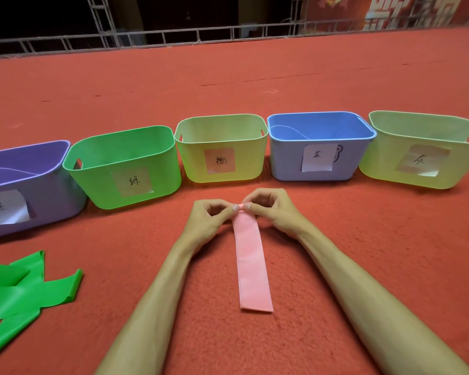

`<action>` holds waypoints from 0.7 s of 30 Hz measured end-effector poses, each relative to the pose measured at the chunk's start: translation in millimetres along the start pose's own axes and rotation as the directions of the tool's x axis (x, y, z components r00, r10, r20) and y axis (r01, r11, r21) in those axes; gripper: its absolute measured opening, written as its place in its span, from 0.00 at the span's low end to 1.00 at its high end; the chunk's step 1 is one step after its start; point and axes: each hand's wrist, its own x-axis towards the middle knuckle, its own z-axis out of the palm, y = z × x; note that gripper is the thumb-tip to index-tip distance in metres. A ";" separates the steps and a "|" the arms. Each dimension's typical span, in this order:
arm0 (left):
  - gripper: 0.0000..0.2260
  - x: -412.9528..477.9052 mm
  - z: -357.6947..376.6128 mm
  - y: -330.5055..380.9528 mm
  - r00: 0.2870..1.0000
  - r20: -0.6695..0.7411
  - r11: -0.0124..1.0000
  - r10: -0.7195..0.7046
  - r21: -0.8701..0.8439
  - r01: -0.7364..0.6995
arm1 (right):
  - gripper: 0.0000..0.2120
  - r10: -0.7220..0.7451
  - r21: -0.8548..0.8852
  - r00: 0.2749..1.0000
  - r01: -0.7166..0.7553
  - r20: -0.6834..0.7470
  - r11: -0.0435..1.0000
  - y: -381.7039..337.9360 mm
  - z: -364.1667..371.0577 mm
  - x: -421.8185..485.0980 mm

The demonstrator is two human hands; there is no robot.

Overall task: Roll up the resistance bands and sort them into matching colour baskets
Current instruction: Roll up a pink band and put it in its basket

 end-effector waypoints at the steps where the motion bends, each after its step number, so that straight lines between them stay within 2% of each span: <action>1: 0.04 -0.7 -0.4 0.6 1.000 -0.003 1.000 0.001 -0.001 -0.001 | 0.10 -0.004 0.005 1.000 0.004 0.007 1.000 0.0 0.6 0.0; 6: 0.05 -2.1 -3.1 1.3 1.000 -0.005 0.999 0.024 -0.023 -0.024 | 0.03 0.011 -0.013 1.000 -0.011 0.010 1.000 1.8 0.3 2.0; 16: 0.08 -0.3 -2.1 -1.2 1.000 0.019 0.999 0.011 0.037 -0.012 | 0.06 -0.056 0.002 0.998 0.056 0.013 0.998 -0.2 -0.9 -0.5; 21: 0.06 -1.4 -4.9 1.2 1.000 0.009 0.999 0.008 0.031 -0.009 | 0.04 -0.003 -0.007 1.000 0.003 0.006 1.000 0.8 1.5 1.6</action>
